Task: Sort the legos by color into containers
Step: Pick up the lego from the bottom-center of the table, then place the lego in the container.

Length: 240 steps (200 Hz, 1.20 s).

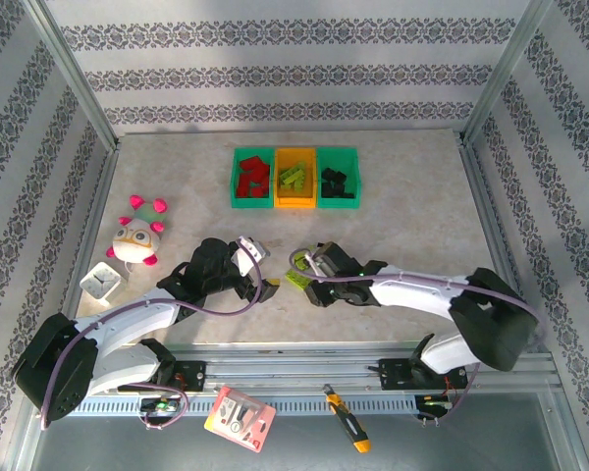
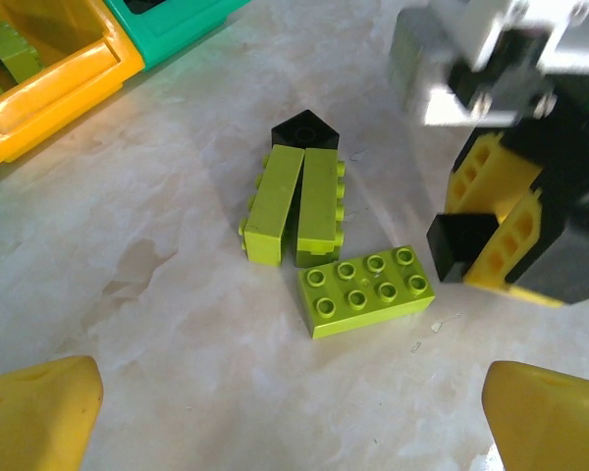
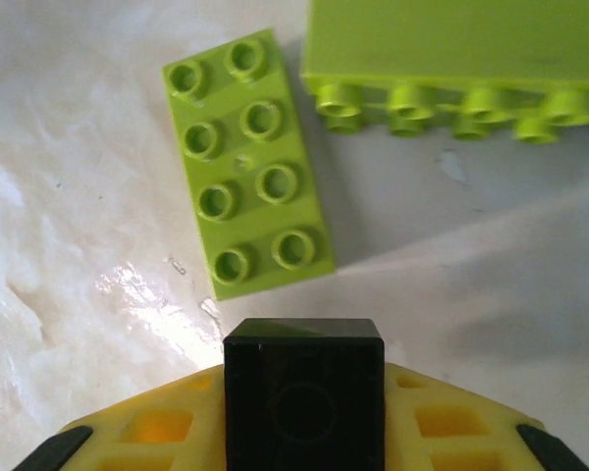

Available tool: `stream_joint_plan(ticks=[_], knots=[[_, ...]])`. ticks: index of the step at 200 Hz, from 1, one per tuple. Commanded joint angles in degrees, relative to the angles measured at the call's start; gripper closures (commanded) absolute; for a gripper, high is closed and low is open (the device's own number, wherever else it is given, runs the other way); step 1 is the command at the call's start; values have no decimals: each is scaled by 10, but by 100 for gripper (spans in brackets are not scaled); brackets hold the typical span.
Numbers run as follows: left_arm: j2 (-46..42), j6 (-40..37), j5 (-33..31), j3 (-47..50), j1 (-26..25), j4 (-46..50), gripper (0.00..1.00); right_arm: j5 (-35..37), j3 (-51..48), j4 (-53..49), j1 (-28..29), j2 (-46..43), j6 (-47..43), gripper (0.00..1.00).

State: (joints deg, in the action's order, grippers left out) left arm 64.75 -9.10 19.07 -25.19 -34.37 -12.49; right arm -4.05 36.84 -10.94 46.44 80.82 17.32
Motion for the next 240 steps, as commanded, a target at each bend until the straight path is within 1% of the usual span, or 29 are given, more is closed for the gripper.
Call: stream_joint_plan(ticks=[1,19,30,56,72,100,129,158,170,178,192,202,209,223,240], knots=[[8,-19,6,-3,7,-26,1,3,-21,-5,-36,-49,34,72],[20,-8,4,-7,7,-36,1,3,-21,6,-77,-86,42,76],[31,6,1,-12,7,-42,1,2,-10,15,-106,-97,39,76],[61,47,13,-27,6,-55,1,6,52,44,-177,-72,35,76],[77,69,8,-34,0,-65,1,3,104,66,-213,-26,32,76],[94,84,-31,-49,-23,-58,1,13,219,88,-257,83,38,76],[110,115,-98,-76,-49,-25,1,23,336,101,-283,206,37,76],[133,160,-175,-102,-87,10,1,12,428,102,-305,298,52,75],[147,179,-199,-110,-100,21,1,8,457,100,-310,324,52,71],[156,189,-214,-115,-109,28,1,5,473,95,-312,337,50,65],[174,194,-232,-125,-124,42,1,-5,491,89,-315,347,43,45],[187,198,-238,-139,-132,65,1,-12,492,84,-316,343,36,35],[197,201,-241,-151,-135,85,1,-15,489,83,-316,335,29,30],[218,208,-239,-172,-142,115,1,-17,474,81,-317,312,21,24],[242,214,-233,-196,-148,146,1,-16,446,80,-317,276,14,22]])
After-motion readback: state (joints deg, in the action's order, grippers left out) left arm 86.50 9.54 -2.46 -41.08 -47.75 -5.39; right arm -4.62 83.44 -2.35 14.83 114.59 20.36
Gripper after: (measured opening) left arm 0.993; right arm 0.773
